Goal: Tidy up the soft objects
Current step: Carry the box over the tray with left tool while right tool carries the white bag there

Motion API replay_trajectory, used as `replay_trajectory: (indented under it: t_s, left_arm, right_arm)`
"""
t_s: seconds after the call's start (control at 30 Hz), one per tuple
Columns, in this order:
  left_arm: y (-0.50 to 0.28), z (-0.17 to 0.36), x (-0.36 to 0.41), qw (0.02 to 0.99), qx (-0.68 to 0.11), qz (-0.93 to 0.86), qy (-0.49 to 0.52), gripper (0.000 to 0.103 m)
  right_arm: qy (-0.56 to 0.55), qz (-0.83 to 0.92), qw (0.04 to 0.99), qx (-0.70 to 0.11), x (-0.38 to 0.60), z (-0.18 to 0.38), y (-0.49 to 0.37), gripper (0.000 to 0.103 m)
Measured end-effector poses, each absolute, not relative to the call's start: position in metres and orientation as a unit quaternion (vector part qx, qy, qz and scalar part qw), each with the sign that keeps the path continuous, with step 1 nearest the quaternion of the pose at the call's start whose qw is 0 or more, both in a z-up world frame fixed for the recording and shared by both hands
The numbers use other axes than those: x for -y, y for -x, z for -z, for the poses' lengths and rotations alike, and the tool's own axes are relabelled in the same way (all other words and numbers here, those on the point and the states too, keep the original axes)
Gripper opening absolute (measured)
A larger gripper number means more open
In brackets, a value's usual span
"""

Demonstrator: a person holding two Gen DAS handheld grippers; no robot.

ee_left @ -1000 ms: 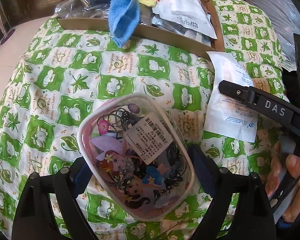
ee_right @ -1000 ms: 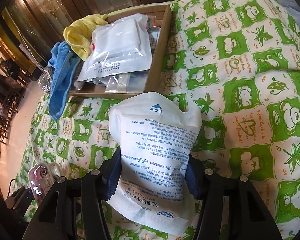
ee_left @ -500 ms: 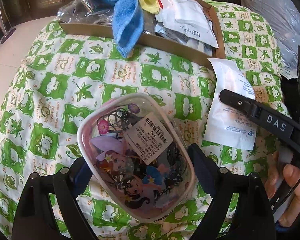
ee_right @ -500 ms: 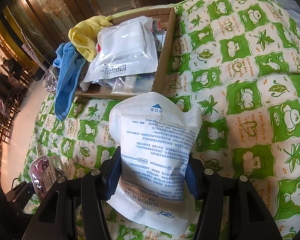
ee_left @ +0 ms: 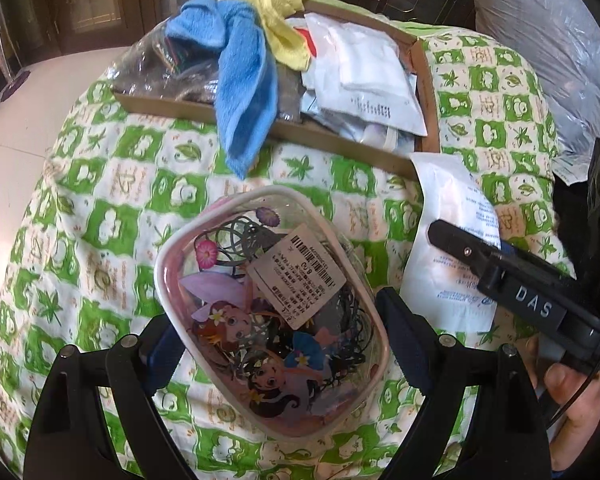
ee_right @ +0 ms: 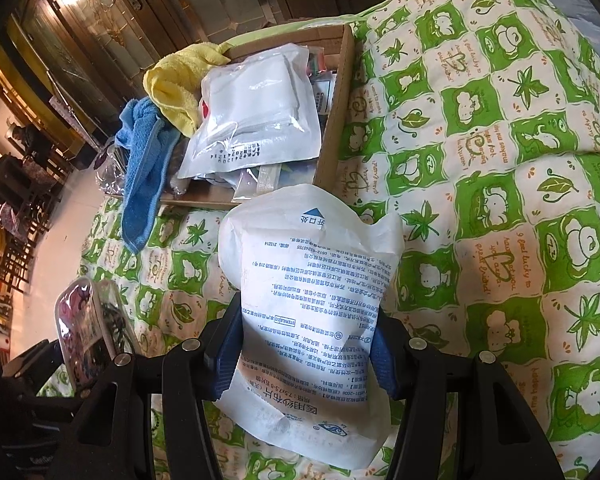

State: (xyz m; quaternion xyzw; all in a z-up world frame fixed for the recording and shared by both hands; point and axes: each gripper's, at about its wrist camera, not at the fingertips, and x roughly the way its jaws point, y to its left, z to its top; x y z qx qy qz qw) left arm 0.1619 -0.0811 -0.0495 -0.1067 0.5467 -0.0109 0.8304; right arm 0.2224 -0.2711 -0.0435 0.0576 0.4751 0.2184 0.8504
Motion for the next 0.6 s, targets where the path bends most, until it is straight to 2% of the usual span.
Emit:
replay_trajectory:
  t_s: [0.6]
  left_arm:
    - [-0.237, 0.027, 0.077, 0.843, -0.526, 0.058, 0.094, 0.089]
  right_arm:
    - [-0.076, -0.21, 0.855, -0.469, 0.284, 0.035, -0.233, 0.055]
